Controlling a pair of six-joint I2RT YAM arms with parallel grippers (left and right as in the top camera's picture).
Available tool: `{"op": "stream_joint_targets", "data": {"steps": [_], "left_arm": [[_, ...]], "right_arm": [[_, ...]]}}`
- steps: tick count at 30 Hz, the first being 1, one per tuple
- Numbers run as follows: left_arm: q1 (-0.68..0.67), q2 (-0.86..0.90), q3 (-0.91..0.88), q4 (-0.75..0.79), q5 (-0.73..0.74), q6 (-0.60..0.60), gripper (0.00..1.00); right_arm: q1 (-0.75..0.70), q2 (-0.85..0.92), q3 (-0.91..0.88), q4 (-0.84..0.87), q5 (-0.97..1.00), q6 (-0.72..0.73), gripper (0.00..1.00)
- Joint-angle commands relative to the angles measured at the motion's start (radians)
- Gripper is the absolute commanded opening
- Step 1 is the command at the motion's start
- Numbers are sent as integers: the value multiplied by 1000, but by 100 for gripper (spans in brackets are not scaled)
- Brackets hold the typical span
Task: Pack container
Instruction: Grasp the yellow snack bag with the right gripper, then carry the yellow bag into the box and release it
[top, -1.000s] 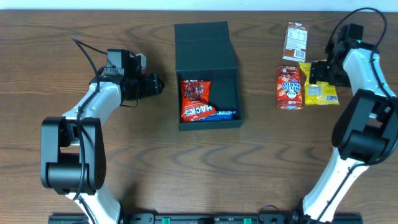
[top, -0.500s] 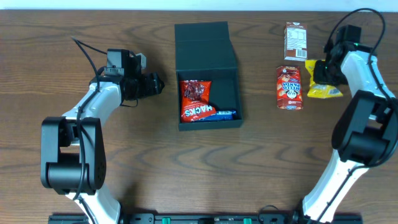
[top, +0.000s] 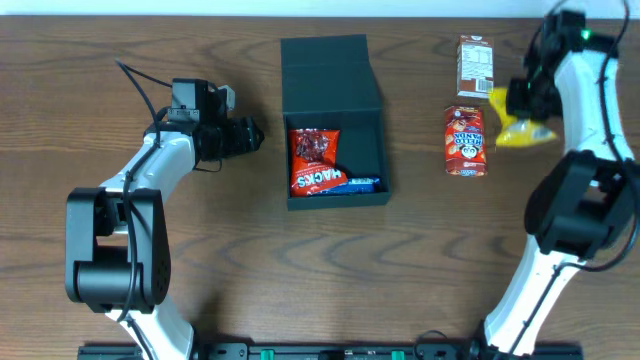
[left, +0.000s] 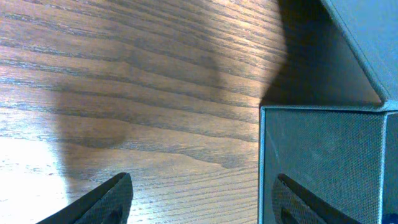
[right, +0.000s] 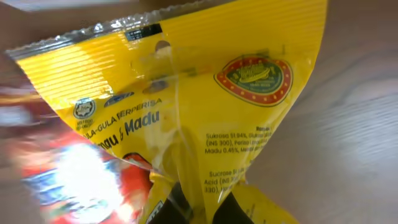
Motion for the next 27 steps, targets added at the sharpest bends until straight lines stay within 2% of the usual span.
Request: {"op": "stream_joint_targets", "data": {"steps": [1,5,10,21,27], "left_arm": [[7,16,7,5,-7,0,72],[8,16,7,8,-7,0,69],[8,16,7,13,-8,0,70],[24,16,7,24,-8,0,70],[50,16,7,23,1,0,71]], "right_arm": [[77,-34,155,-49,-1,51,1],[182,-66,236,-90,-37,114,2],[332,-68,196,-109,-223,230,2],[618,-67,11,-91,-156,471,2],[680,-67,-81,-60,-95,558,2]]}}
